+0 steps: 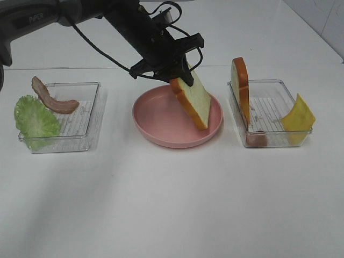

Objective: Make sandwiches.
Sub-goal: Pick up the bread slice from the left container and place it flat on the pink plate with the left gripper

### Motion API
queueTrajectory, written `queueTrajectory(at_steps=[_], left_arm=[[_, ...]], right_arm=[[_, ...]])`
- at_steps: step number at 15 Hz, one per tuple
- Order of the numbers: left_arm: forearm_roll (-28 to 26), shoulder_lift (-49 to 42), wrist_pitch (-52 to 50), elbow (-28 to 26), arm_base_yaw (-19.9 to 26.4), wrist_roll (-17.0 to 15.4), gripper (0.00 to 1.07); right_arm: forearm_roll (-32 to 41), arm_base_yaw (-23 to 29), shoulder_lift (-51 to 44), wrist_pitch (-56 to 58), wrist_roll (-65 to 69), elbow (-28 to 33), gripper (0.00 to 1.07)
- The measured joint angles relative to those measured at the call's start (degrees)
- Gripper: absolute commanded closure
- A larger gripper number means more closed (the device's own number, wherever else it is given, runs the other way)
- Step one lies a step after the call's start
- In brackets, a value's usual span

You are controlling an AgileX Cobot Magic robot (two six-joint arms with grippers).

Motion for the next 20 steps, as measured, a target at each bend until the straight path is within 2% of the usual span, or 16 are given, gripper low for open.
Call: queueTrajectory(at_steps=[2,8,9,12,13,17,19,20], left_arm=[[0.0,1.15,0.0,0.0,0.0,-2.01,1.07],[-0.92,2.98,-0.8,-0.06,0.0,-2.41,1.07],[-0.74,2.98,-0.86,-0.06,0.0,-2.41,1.0],[0.63,3.15,-0.69,-0.06,0.0,-5.39,0.18],[0.74,3.32,-0.57,-0.06,0.0,-5.44,0.05],[1.38,3.27,0.17,-0.06,0.0,-5.84,0.05],[3.9,3.04,1.83,-0.74,0.0,-6.42,0.05],[10.26,2.46,6.88,-4.24,0.0,-7.56,0.05]], right_arm=[[0.0,0.0,0.0,0.0,0.0,0.0,0.08],[0.0,0.0,0.0,0.0,0.0,0.0,0.08],[0.0,0.0,0.0,0.0,0.0,0.0,0.08],[0.0,0.0,0.0,0.0,0.0,0.0,0.08],[0.0,0.0,0.0,0.0,0.0,0.0,0.08],[0.0,0.0,0.0,0.0,0.0,0.0,0.08],[0.0,0.0,0.0,0.0,0.0,0.0,0.08],[0.0,0.0,0.0,0.0,0.0,0.0,0.08]])
